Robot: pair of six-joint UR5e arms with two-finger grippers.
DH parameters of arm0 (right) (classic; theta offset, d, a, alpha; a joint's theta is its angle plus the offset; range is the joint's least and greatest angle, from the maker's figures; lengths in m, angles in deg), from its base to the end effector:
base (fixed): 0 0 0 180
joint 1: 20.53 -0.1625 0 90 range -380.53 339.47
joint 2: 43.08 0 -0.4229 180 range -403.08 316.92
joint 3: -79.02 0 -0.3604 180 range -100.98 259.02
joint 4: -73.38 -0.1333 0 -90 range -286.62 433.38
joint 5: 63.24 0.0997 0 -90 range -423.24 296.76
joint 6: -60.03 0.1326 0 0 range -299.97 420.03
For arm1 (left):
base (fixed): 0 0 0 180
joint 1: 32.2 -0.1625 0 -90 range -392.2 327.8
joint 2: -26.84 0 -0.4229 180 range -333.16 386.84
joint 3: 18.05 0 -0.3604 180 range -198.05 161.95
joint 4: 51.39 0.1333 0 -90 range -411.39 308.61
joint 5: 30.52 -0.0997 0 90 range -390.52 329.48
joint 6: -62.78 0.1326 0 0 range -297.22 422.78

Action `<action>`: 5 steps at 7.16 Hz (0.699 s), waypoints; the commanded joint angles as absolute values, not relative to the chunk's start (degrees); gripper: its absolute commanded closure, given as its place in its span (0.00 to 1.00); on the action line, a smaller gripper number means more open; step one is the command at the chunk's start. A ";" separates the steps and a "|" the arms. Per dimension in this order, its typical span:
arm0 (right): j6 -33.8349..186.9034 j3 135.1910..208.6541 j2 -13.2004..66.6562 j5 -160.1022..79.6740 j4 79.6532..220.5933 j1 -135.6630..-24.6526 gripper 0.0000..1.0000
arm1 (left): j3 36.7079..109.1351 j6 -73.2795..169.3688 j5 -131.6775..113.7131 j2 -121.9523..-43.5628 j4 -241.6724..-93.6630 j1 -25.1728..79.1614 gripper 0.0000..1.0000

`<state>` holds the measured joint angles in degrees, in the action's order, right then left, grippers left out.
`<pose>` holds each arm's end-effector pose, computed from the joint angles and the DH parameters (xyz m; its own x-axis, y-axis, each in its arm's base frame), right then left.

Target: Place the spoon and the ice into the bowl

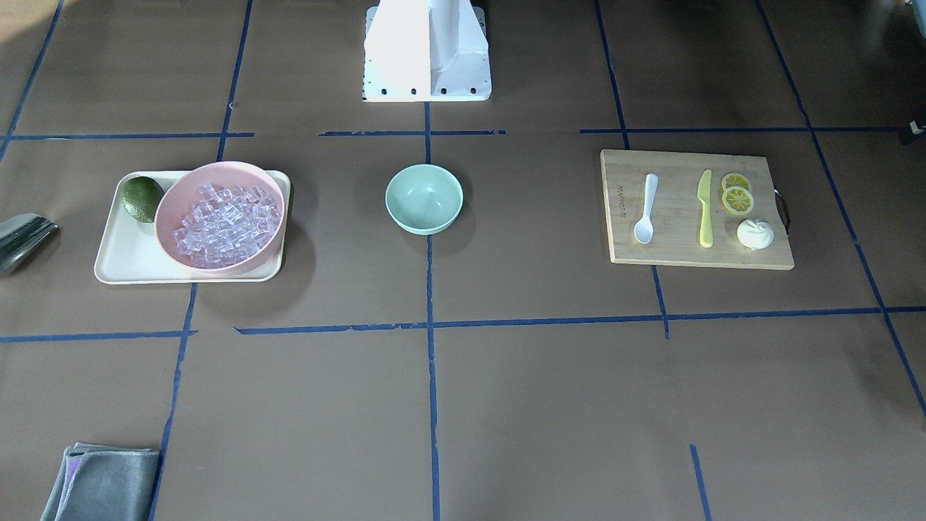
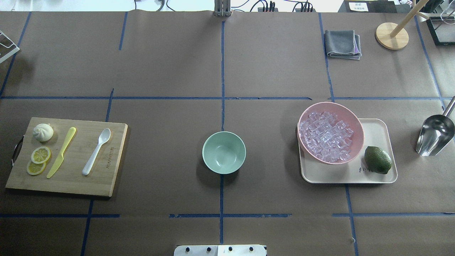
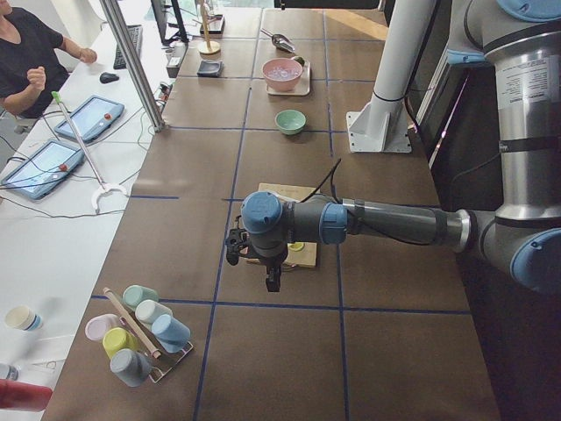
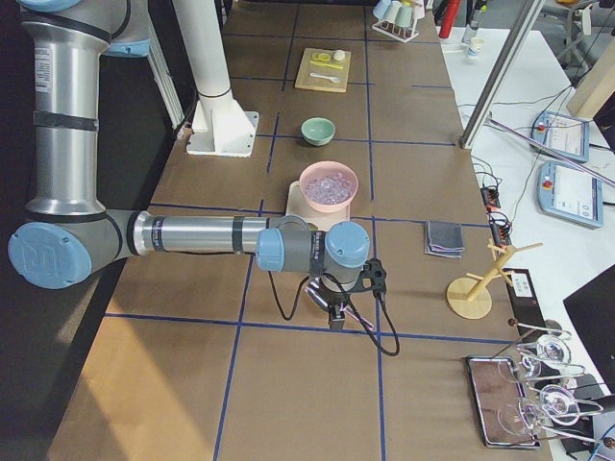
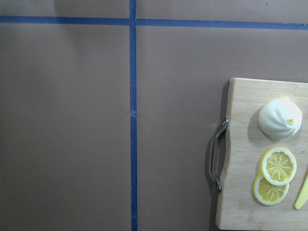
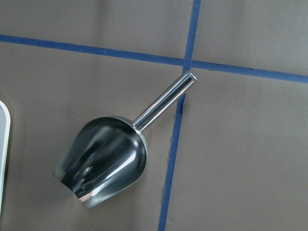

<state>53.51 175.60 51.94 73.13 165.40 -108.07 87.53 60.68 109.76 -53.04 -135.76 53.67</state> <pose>0.0192 -0.4234 0.6663 0.6803 -0.1371 0.7200 0.1209 0.9899 0.0742 -0.0036 -0.3852 0.6296 0.6398 0.0072 -0.7685 -0.0486 0.9983 -0.0312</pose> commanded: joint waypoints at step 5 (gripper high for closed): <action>54.14 175.52 52.28 73.61 165.40 -108.07 0.00 | 91.71 60.23 110.11 -52.35 -135.59 53.58 0.00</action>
<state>53.91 175.51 52.22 73.51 165.47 -108.07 90.17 60.28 109.84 -52.43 -135.82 53.65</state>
